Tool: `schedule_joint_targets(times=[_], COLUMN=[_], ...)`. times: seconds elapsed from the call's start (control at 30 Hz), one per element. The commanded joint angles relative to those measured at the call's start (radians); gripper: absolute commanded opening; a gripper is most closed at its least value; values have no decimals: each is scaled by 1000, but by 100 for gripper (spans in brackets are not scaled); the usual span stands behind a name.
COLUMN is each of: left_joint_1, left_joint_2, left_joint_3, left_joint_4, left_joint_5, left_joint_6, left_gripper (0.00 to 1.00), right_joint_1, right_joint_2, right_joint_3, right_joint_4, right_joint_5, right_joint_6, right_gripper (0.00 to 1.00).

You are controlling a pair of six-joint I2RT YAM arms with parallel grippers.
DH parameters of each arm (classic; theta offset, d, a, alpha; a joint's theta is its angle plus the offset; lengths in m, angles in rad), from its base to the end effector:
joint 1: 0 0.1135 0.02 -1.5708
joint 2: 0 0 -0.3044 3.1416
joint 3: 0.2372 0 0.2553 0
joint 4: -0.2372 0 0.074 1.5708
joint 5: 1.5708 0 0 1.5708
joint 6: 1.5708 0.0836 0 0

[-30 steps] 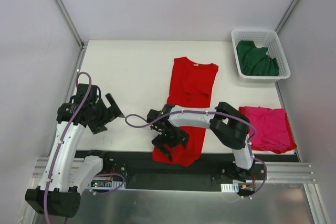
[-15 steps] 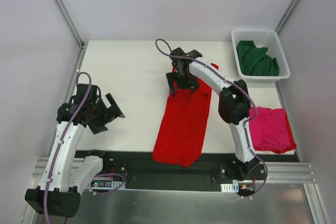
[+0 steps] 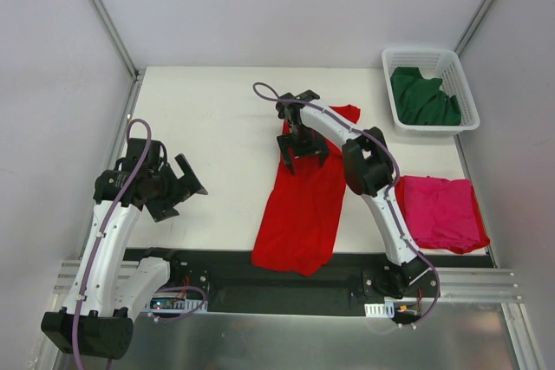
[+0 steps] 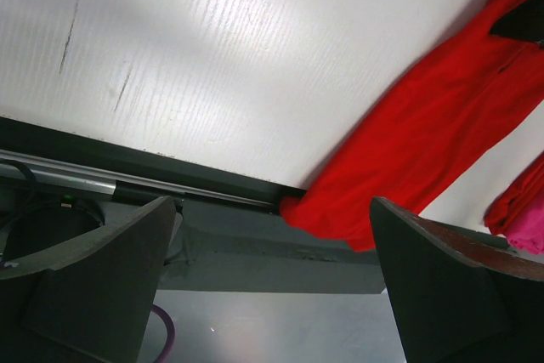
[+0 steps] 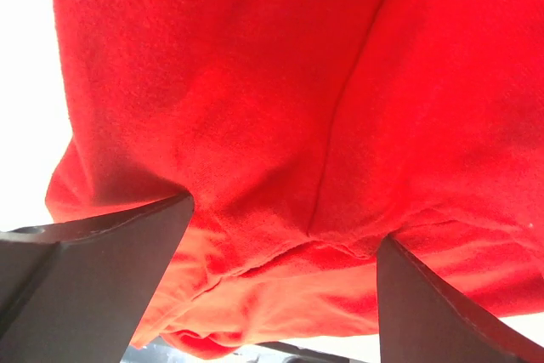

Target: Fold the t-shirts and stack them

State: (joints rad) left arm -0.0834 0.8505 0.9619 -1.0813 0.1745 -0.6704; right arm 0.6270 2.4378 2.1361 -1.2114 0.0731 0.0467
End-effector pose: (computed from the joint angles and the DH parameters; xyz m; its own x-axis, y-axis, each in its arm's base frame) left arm 0.1458 -0.0268 0.3006 -0.7558 -0.5508 -0.3541 -0.3697 0.8053 -0.4635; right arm 0.4214 0.2978 0.1369 -0.8347 -0.5473 -0.0610 -0.5434 0.8366 -0.0702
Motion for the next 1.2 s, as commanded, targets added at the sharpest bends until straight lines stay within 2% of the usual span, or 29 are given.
schedule_joint_targets(times=[0.0,0.33,0.53,0.77,1.1,1.17], left_joint_1=[11,11,11,11,11,11], left_joint_2=[4,-19,-44,-41,-16,-11], left_joint_3=[1,-26,-43,-37,-28,-25], left_joint_4=[0,0,-12,-26,-28,-26], left_joint_5=[13,36,43,33,17,16], left_joint_6=[-1,-5,-8,0,3,2], left_gripper=[99,99,99,99,99,99], right_joint_1=[5,-7,-61,-127,-165,-165], right_joint_2=[61,144,101,104,118,95], right_joint_3=[21,191,223,272,271,269], right_joint_4=[-19,55,164,285,567,573], right_joint_5=[-22,-96,-142,-223,-476,-498], right_joint_6=[-37,-73,-50,36,252,263], right_gripper=[96,96,96,96,96,96])
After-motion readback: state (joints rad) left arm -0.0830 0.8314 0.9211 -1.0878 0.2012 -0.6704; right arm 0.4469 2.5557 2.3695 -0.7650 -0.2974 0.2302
